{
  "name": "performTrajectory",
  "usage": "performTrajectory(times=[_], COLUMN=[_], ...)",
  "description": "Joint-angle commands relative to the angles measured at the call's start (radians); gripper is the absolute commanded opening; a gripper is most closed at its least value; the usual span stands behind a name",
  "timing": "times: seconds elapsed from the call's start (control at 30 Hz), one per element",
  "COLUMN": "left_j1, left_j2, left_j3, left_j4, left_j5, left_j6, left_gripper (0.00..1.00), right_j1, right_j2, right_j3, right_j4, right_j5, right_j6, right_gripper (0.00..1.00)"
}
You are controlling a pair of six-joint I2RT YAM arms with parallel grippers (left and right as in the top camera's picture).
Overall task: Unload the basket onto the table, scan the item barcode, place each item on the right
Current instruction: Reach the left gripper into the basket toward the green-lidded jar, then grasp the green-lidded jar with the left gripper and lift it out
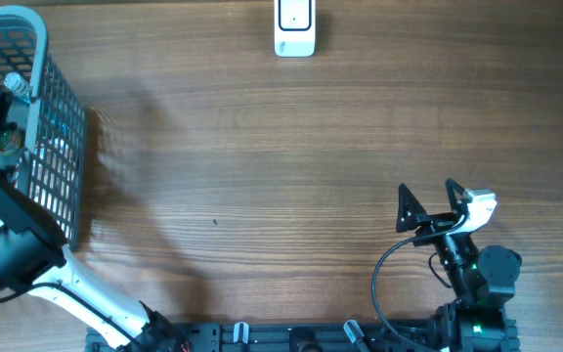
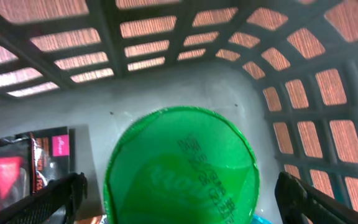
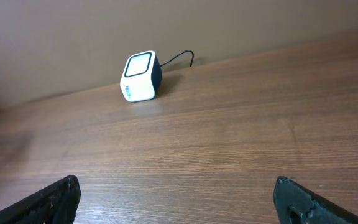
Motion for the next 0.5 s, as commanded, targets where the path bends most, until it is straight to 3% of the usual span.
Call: performTrajectory(times=[0.0,0.23,0.47], left_j1=[-0.002,-0.002,-0.002], left_j2=[0.017,0.067,0.072], left_j3=[0.016,0.016,0.016], left_j4=[0.011,0.015,0.015], left_j5=[-0.036,-0.035,-0.035], left_j6=[0.008,0.008,0.008], left_gripper=[0.96,0.96,0.79], right_j1=[0.003,0.003,0.003], right_j2=[0.002,0.002,0.002], right_j3=[-0.003,-0.003,-0.003], right_j4=[0.005,0.005,0.005], right_j5=[-0.016,-0.015,-0.015], right_j6=[0.019,0.04,0.045], right_gripper=[1.0,1.0,1.0])
